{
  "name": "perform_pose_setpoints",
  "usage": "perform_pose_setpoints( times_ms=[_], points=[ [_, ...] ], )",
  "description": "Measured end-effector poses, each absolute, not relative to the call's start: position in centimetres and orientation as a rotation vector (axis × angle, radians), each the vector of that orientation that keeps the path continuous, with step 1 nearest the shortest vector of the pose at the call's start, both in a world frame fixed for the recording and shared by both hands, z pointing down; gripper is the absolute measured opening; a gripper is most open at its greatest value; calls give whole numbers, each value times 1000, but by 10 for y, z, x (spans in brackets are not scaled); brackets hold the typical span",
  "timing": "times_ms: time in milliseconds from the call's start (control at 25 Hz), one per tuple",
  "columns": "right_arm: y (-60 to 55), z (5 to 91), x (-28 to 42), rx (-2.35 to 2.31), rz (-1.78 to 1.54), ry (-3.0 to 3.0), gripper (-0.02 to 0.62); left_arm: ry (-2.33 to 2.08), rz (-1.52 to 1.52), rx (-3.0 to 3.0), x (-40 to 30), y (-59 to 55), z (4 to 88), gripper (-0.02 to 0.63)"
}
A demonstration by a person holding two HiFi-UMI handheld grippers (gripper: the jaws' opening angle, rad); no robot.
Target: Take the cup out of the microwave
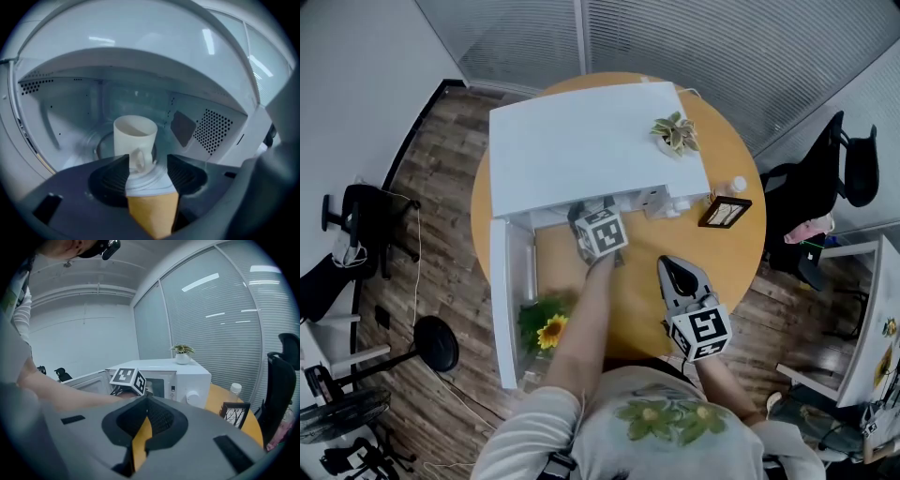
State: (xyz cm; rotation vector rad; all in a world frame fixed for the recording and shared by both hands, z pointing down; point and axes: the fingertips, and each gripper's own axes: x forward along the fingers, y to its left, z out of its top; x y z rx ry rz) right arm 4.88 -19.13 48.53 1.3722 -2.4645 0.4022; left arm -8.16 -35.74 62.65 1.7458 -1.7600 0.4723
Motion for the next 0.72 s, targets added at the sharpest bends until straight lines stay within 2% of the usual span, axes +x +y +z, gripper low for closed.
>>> perform_pose_setpoints(
  times_ms=[120,320,480,720],
  points=[
    [-194,486,49,1372,407,-2461,17,-1775,509,1727,-85,-358,628,200],
    [-198,487,52,1376,404,-2455,17,-1783,539,1714,-89,-359,635,156],
    [-200,488,51,1373,411,-2455,17,-1781,564,1742,-91,-359,636,59],
    [-203,490,45,1349,420,-2471,17,-1784,583,1756,-96,-355,637,55]
  ],
)
